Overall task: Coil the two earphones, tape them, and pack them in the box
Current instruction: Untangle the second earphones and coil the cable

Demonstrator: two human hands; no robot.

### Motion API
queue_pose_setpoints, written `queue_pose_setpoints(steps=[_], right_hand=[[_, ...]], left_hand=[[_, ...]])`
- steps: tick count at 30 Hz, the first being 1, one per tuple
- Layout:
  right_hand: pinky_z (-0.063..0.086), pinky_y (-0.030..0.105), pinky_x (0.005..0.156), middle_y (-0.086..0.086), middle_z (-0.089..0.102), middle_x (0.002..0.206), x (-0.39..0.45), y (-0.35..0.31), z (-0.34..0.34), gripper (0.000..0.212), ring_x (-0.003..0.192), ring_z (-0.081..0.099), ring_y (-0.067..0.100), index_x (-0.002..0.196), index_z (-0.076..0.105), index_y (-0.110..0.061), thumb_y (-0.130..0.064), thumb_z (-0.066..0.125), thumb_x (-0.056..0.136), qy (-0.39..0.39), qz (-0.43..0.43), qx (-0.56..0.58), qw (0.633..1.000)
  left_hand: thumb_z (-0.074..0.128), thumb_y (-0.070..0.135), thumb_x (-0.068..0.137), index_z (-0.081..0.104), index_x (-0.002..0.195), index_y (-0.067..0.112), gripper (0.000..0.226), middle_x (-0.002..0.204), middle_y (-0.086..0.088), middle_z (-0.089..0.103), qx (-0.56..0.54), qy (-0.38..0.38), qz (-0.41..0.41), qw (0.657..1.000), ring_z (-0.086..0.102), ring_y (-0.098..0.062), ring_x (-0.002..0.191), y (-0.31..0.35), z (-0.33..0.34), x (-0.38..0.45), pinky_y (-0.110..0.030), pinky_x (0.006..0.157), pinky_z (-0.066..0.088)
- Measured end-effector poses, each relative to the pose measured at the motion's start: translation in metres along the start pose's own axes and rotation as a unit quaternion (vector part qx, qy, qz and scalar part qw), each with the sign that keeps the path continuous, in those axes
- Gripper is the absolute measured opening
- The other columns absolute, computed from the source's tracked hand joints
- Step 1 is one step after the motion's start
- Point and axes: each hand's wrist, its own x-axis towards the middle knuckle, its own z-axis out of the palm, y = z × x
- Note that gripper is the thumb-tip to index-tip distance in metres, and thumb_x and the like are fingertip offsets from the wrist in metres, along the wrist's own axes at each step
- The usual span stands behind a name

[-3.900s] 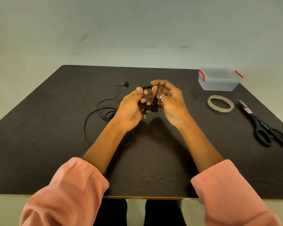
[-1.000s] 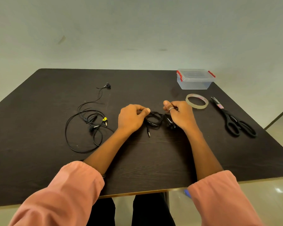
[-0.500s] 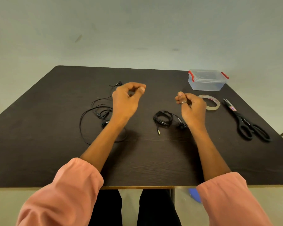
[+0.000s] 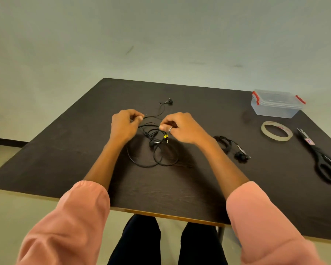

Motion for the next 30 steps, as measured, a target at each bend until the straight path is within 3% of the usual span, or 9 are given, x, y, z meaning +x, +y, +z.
queue_pose_setpoints(steps=[6, 8, 11, 15, 19, 21, 25, 28, 30], right_hand=[[0.046, 0.025, 0.061, -0.002, 0.069, 0.086, 0.003, 0.0, 0.029, 0.052, 0.073, 0.061, 0.01, 0.103, 0.071, -0.017, -0.062, 0.065, 0.078, 0.012, 0.023, 0.013, 1.0], [0.052, 0.033, 0.074, 0.0, 0.065, 0.102, 0.006, 0.005, 0.032, 0.052, 0.089, 0.061, 0.015, 0.109, 0.069, -0.018, -0.058, 0.07, 0.076, -0.012, 0.009, -0.05, 0.999], [0.053, 0.04, 0.076, 0.003, 0.065, 0.095, 0.005, 0.005, 0.031, 0.029, 0.085, 0.061, 0.019, 0.093, 0.072, -0.015, -0.041, 0.073, 0.081, -0.014, 0.02, -0.028, 0.999], [0.052, 0.029, 0.07, 0.0, 0.068, 0.087, 0.002, 0.005, 0.024, 0.017, 0.077, 0.063, 0.014, 0.086, 0.069, -0.011, -0.028, 0.068, 0.087, 0.038, 0.036, 0.049, 0.997], [0.056, 0.03, 0.072, 0.004, 0.071, 0.081, -0.002, 0.009, 0.009, 0.011, 0.075, 0.067, 0.015, 0.086, 0.068, -0.012, -0.022, 0.064, 0.089, 0.191, 0.131, 0.321, 0.918], [0.055, 0.026, 0.067, 0.006, 0.07, 0.081, -0.005, 0.014, 0.003, 0.007, 0.072, 0.066, 0.013, 0.089, 0.066, -0.011, -0.014, 0.059, 0.09, 0.253, 0.157, 0.353, 0.887], [0.052, 0.028, 0.075, -0.007, 0.066, 0.083, -0.009, 0.02, 0.003, 0.014, 0.081, 0.064, 0.012, 0.087, 0.067, -0.02, -0.01, 0.057, 0.089, 0.224, 0.137, 0.199, 0.944], [0.045, 0.046, 0.097, -0.01, 0.065, 0.097, -0.008, 0.016, 0.012, 0.014, 0.104, 0.059, 0.019, 0.092, 0.069, -0.022, -0.014, 0.06, 0.087, 0.164, 0.091, 0.082, 0.979], [0.042, 0.048, 0.1, -0.003, 0.064, 0.109, -0.008, 0.012, 0.015, 0.016, 0.112, 0.054, 0.022, 0.101, 0.068, -0.02, -0.014, 0.059, 0.089, 0.182, 0.057, 0.065, 0.979]], left_hand=[[0.064, 0.019, 0.091, 0.072, 0.102, 0.016, 0.014, 0.093, 0.003, 0.067, -0.015, 0.016, -0.044, 0.999, 0.059, -0.008, 0.085, -0.009, -0.002, -0.001, -0.02, 0.08, 0.045], [0.068, 0.024, 0.088, 0.072, 0.1, 0.014, 0.016, 0.091, 0.002, 0.066, 0.01, -0.011, -0.057, 0.998, 0.058, -0.009, 0.084, -0.011, -0.003, -0.002, -0.023, 0.081, 0.046], [0.073, 0.031, 0.083, 0.072, 0.104, 0.013, 0.028, 0.097, -0.002, 0.068, 0.054, -0.073, -0.062, 0.994, 0.06, -0.013, 0.092, -0.009, -0.003, -0.001, -0.023, 0.082, 0.043], [0.075, 0.024, 0.081, 0.068, 0.118, 0.011, 0.039, 0.117, -0.009, 0.067, 0.089, -0.105, -0.073, 0.988, 0.06, -0.021, 0.111, -0.008, -0.004, -0.001, -0.028, 0.094, 0.043], [0.073, 0.017, 0.084, 0.072, 0.107, 0.008, 0.025, 0.108, -0.012, 0.07, 0.092, -0.044, -0.09, 0.991, 0.065, -0.023, 0.1, -0.009, -0.001, -0.003, -0.029, 0.086, 0.048], [0.068, 0.013, 0.087, 0.075, 0.094, 0.006, 0.012, 0.096, -0.011, 0.072, 0.11, -0.015, -0.068, 0.991, 0.065, -0.021, 0.086, -0.007, 0.0, -0.005, -0.029, 0.077, 0.05], [0.057, 0.012, 0.092, 0.069, 0.09, 0.004, 0.015, 0.094, -0.005, 0.069, 0.099, 0.012, -0.029, 0.995, 0.064, -0.02, 0.078, -0.01, 0.005, -0.007, -0.035, 0.074, 0.054], [0.057, 0.017, 0.093, 0.066, 0.086, 0.011, 0.013, 0.082, 0.0, 0.067, -0.071, 0.083, -0.106, 0.988, 0.062, -0.012, 0.069, -0.009, 0.001, -0.006, -0.023, 0.062, 0.049], [0.061, 0.018, 0.092, 0.067, 0.085, 0.015, 0.01, 0.079, -0.004, 0.067, -0.211, 0.089, -0.162, 0.96, 0.058, -0.01, 0.061, -0.007, -0.007, -0.005, -0.022, 0.055, 0.048]])
